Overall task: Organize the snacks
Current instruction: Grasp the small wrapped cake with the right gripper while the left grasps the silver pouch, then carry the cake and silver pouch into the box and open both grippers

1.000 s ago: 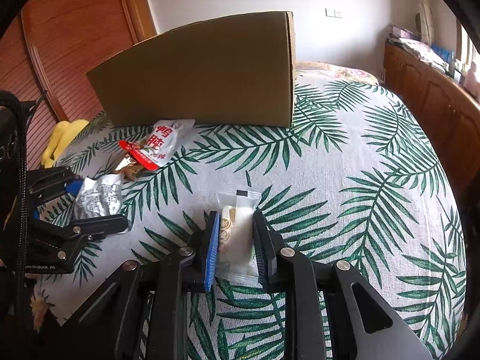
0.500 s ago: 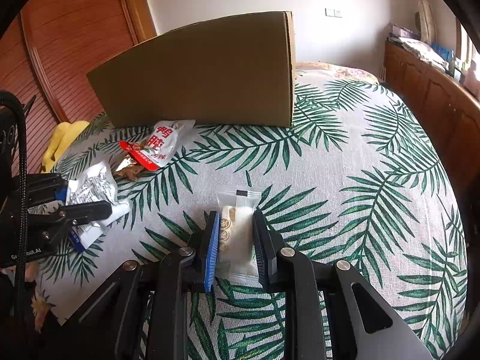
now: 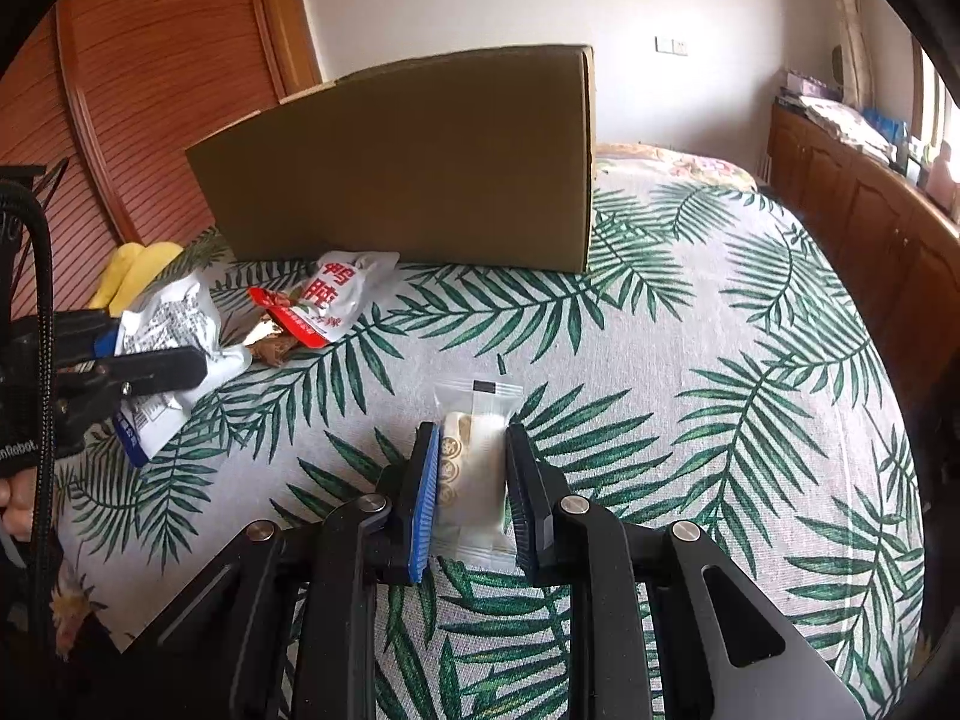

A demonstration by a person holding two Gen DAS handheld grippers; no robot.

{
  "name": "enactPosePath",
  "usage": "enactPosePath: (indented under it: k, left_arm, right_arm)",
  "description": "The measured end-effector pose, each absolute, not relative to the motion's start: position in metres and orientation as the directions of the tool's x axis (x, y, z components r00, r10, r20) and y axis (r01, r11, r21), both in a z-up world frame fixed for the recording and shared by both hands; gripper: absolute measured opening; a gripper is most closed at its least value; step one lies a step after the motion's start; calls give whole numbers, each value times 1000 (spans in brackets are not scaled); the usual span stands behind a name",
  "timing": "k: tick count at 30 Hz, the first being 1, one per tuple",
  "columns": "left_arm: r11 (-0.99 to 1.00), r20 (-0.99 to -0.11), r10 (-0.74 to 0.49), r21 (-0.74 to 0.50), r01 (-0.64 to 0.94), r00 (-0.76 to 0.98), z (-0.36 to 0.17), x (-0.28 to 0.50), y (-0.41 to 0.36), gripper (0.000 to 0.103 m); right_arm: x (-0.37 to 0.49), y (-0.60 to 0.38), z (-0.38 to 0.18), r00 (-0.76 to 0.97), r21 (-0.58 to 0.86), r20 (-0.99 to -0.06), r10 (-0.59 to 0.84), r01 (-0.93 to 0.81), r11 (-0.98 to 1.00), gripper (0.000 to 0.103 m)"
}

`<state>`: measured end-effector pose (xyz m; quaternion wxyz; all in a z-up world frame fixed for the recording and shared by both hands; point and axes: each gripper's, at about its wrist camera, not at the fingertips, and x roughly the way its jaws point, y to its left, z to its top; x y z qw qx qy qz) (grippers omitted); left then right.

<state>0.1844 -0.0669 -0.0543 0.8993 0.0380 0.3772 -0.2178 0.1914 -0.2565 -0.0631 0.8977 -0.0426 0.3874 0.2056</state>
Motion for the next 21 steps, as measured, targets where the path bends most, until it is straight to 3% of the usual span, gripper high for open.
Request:
enactPosePath:
  k: [9, 21]
  left_arm:
    - [907, -661, -369, -102, 409, 654, -20, 198, -65, 24]
    - [917, -575, -344, -34, 399, 742, 32, 231, -53, 24]
  right_arm:
    - [194, -258, -47, 615, 91, -712, 340, -399, 912, 20]
    - [208, -246, 58, 739, -32, -566, 365, -462, 886, 20]
